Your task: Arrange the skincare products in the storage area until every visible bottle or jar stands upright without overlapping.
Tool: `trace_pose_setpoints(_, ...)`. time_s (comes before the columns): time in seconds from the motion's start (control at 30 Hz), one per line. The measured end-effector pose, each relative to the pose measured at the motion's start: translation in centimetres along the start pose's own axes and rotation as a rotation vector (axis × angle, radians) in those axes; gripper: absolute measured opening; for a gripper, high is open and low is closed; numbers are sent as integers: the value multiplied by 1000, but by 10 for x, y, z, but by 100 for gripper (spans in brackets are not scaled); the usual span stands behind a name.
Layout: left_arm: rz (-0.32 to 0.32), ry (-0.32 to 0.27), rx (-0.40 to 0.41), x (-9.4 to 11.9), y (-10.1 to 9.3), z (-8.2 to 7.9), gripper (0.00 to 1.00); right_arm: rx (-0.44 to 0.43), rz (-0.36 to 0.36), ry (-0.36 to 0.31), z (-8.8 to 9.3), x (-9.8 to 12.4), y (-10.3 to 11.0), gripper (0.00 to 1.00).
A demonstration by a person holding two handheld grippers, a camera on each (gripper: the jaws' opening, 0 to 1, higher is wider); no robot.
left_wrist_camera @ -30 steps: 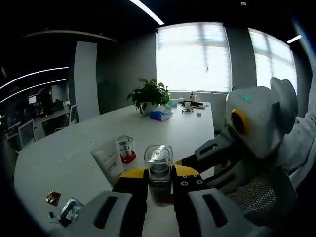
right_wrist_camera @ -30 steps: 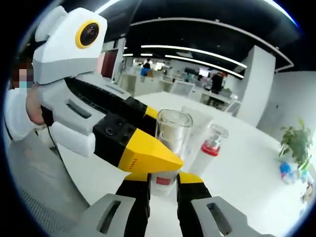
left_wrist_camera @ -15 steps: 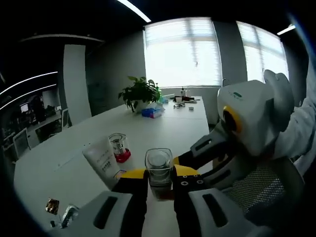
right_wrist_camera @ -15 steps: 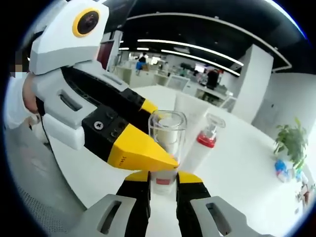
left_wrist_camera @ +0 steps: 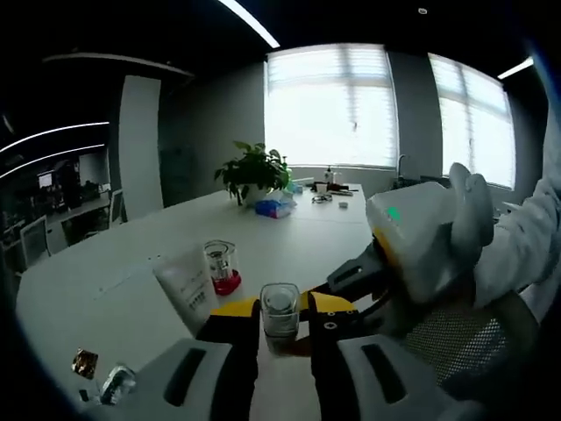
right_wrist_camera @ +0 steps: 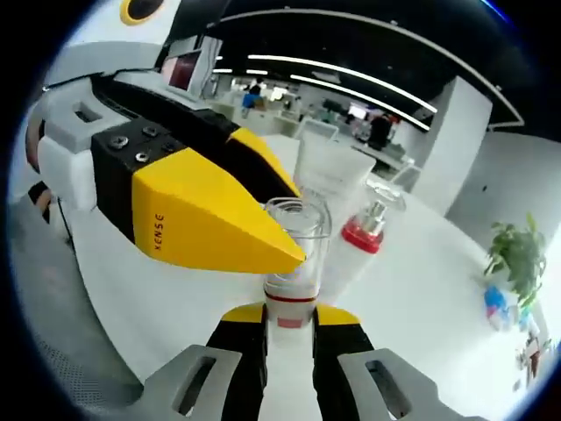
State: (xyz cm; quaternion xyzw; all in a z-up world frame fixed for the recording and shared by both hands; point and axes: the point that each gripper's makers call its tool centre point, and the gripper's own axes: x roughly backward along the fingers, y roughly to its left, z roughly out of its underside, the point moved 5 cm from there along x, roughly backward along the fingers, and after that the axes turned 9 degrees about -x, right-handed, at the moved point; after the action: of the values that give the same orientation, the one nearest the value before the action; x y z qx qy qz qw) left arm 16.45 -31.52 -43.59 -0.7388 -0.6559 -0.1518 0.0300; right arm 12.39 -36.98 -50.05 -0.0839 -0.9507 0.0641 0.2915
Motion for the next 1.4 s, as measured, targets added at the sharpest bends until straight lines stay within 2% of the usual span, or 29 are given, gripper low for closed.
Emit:
trace_pose_setpoints(0.1,39,-11,36,-10,2,1,20,-10,11,-7,0,-7,-7,9)
trace_pose_setpoints(0.33,72,49,10,-36,5,11,23,-24,20,7,6,-20,-15,10)
trace_pose_setpoints(0.43,90,78,-2,-44,4,14,24,-97,8,27,12,-25,-15,10)
trace_pose_setpoints(0.67,80,76,-8,-45,10,18,23,-111,4,-10,13,-31,-17,9)
trace_pose_setpoints(0.8,71,53,-26,-44,12,14,21,-120,-8,5,18,-34,-11,9)
trace_pose_setpoints(0.93,59,26,-41,-36,13,6,21,-136,12,-18,15,-35,-18,9)
trace_pose_setpoints(1.13,-20,-31,10,0,24,-3,21,-225,38,3,24,-39,-25,9)
trace_pose_setpoints(1.27,-83,-38,53,23,33,0,22,-236,51,22,29,-44,-25,10)
trace_pose_setpoints(1.4,-131,-30,99,38,43,11,22,-272,61,20,27,-49,-27,10)
